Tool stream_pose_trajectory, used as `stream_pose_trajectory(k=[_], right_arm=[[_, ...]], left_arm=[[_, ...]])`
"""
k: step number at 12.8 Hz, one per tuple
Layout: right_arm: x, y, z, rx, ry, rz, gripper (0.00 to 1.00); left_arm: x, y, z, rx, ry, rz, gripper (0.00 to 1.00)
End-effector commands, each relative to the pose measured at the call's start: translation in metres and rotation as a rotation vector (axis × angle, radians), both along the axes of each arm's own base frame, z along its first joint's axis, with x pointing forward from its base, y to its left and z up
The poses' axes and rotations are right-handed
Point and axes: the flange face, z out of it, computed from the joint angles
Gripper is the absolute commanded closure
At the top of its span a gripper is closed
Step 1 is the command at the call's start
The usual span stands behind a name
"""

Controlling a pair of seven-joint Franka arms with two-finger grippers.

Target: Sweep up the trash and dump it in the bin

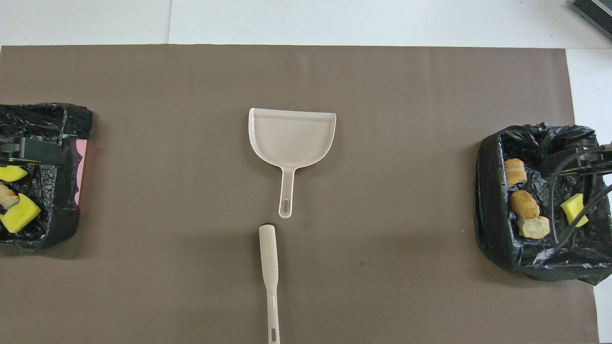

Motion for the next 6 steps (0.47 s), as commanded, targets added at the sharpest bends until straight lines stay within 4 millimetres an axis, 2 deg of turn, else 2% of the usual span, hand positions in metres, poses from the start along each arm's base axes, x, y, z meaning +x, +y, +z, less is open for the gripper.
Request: stream_pose_trajectory(k=[1,6], right_arm=[[-0.0040,0.0002,0.0045,0.014,-0.009,-0.020,0.00],[-0.0038,0.0056,0.0044,0.017,-0.007,-0.009,0.00]], left_arm=[[-0.0085,0.0007,0.0020,-0.013,-0.011,-0.003,0.00],[-0.0074,0.0051,0.0032,-0.011,-0.013,0.009,0.00]])
